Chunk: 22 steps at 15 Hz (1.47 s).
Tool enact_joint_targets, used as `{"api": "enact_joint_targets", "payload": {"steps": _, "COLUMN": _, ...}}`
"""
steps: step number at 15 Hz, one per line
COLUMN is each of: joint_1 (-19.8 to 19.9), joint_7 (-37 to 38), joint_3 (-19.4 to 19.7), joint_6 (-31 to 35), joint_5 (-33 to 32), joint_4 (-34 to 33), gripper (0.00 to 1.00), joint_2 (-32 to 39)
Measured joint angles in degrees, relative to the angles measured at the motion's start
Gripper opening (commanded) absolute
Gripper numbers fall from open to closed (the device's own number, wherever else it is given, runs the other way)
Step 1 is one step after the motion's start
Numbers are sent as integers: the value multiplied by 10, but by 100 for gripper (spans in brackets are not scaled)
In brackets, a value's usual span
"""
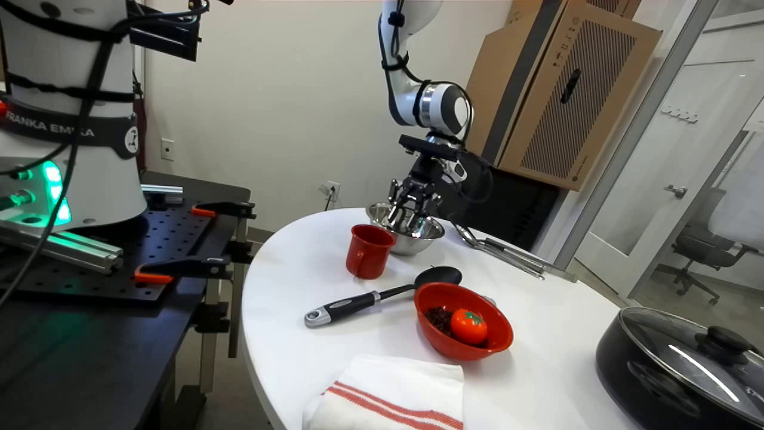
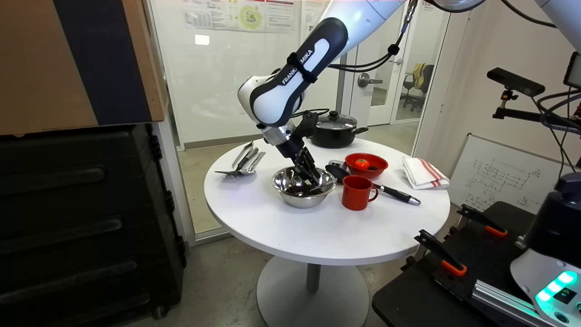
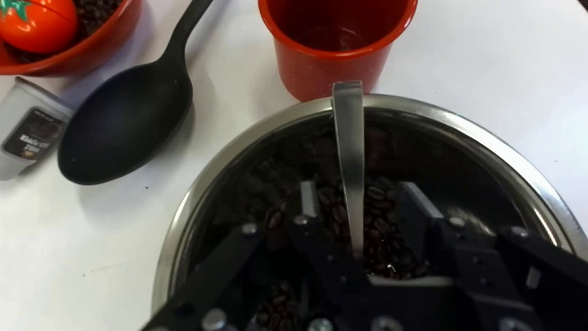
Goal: Use the spoon to mix the contents of the silver bowl
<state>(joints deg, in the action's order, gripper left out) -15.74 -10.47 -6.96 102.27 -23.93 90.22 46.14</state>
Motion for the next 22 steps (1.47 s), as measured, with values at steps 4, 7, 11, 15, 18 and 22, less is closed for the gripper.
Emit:
{"api": "enact_joint_targets", "payload": {"steps": 4, "joint_1": 0, "joint_7": 0, "joint_3": 0, "joint_6": -1, "joint_5": 0, "joint_4": 3, "gripper": 100, "joint_2": -1}}
{"api": "enact_joint_targets", "payload": {"steps": 7, "joint_1": 0, "joint_7": -1, "joint_3": 0, "joint_6": -11, "joint_5": 1, "joint_4": 6, "gripper": 100, "joint_2": -10}}
{"api": "enact_joint_targets", "payload": {"steps": 11, "joint_1": 9, "joint_7": -1, "joint_3": -2, "joint_6": -18, "joint_5": 13, "joint_4": 10, "gripper": 100, "joint_2": -38}}
{"api": "enact_joint_targets", "payload": {"steps": 15, "joint_1": 35, "joint_7": -1, "joint_3": -9, "joint_6": 21, "joint_5": 57, "joint_4": 36, "gripper": 100, "joint_2": -86}}
{"api": "enact_joint_targets", "payload": {"steps": 18, "joint_1": 57, "joint_7": 0, "joint_3": -15, "joint_6": 92, "joint_5": 113, "joint_4": 72, "gripper": 100, "joint_2": -123}}
{"api": "enact_joint_targets", "payload": {"steps": 22, "joint_1": 77, "joint_7": 0, "joint_3": -21, "joint_6": 176, "joint_5": 169, "joint_4": 123, "gripper": 100, "joint_2": -158}}
